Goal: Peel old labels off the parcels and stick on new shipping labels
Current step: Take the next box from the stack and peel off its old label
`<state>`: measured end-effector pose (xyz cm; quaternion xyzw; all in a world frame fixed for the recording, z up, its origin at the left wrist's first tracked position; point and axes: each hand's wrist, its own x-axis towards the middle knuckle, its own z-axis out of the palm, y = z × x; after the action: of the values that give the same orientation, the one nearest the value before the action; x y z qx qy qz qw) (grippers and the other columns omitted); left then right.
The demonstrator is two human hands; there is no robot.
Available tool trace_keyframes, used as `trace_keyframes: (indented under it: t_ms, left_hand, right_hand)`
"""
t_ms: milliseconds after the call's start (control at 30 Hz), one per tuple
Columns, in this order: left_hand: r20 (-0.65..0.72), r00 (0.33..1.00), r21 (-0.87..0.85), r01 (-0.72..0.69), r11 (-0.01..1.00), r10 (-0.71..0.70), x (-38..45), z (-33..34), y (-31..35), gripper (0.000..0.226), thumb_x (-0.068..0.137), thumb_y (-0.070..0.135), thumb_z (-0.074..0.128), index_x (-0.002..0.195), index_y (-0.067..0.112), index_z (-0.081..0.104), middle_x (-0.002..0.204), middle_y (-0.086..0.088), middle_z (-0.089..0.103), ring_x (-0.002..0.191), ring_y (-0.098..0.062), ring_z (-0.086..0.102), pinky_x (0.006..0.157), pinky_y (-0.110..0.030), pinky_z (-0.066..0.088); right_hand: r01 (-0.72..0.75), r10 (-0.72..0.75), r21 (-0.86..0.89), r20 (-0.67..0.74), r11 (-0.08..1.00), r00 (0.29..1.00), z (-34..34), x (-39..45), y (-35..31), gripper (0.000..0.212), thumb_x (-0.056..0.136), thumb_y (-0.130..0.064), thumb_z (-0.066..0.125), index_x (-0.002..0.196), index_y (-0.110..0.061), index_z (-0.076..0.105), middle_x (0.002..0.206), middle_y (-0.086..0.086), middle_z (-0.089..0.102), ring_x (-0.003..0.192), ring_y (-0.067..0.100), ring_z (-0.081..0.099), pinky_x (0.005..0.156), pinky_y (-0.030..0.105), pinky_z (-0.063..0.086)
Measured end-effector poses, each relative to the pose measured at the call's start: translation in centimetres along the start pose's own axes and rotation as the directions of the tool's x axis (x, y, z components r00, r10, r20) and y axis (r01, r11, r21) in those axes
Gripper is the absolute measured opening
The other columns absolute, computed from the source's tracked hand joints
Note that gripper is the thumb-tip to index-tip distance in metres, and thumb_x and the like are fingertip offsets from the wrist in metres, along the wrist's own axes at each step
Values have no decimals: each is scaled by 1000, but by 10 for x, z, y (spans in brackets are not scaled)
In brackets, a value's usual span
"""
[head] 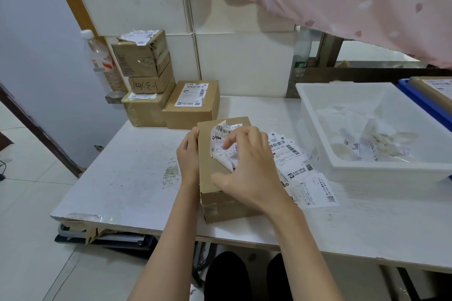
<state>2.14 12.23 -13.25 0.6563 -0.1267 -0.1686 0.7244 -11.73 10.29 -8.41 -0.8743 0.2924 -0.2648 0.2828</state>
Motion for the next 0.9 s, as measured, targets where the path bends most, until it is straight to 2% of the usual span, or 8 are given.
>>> trace_keyframes:
  t_ms: [100,200,367,467,567,700,800,900]
  left_hand:
    - [-5,1000,5,-15,1000,15,0,1,2,35,99,25,52,64,18,51,55,8,46,52,-6,38,49,-20,34]
    - [-9,1000,9,-22,1000,22,2,0,0,35,99,25,52,64,19,49,52,10,45,51,-6,38,48,-20,33]
    - [-17,1000,48,-10,999,11,2,0,0,34,100,28,50,68,20,55,60,5,53,56,-6,47,52,-20,38]
    - [-36,999,3,31,1000,-30,1,1,0,37,98,32,53,81,1,64,70,-12,65,67,-17,59,62,-33,45]
    - [-22,999,3,24,1000,-23,1,0,-1,40,98,30,52,65,9,53,45,6,49,49,-5,43,51,-23,36]
    - [-14,999,60,-35,998,36,2,0,0,35,100,23,50,66,21,53,46,13,48,45,0,41,44,-14,34]
    - [-23,1000,14,8,1000,-8,1,0,2,38,99,25,51,61,19,47,44,13,42,46,-3,37,44,-18,31]
    - [-25,999,-4,25,1000,-25,0,1,2,40,98,28,52,60,19,45,45,13,41,50,-7,36,50,-24,30]
  right_hand:
    - [-27,10,-114,-143,993,990,10,-5,1,25,64,-33,50,82,-17,47,116,-1,44,124,21,30,107,32,26]
    - [-15,4,-60,-174,998,985,12,-3,4,8,71,-20,57,69,-13,53,114,1,51,124,18,30,105,34,34]
    - [18,7,103,-242,995,970,14,-2,9,11,79,-8,70,74,-14,61,114,-5,52,114,13,46,89,31,50]
    - [5,42,149,-310,989,950,15,-1,11,9,78,-8,74,81,-12,66,107,-6,53,110,12,48,88,11,42]
    - [29,16,124,-345,992,939,13,-1,9,23,75,-14,76,92,-12,62,99,-8,50,104,15,48,87,23,47]
    - [42,9,157,-310,987,951,8,-5,6,32,73,-23,74,94,-14,52,101,-6,45,102,16,41,86,29,44]
    - [34,-15,50,-342,998,940,10,-7,9,21,69,-11,65,82,-12,49,97,-4,41,99,16,36,83,31,44]
    - [32,10,103,-388,994,922,14,-9,10,13,70,2,61,70,-8,52,94,-4,47,99,15,43,76,22,46]
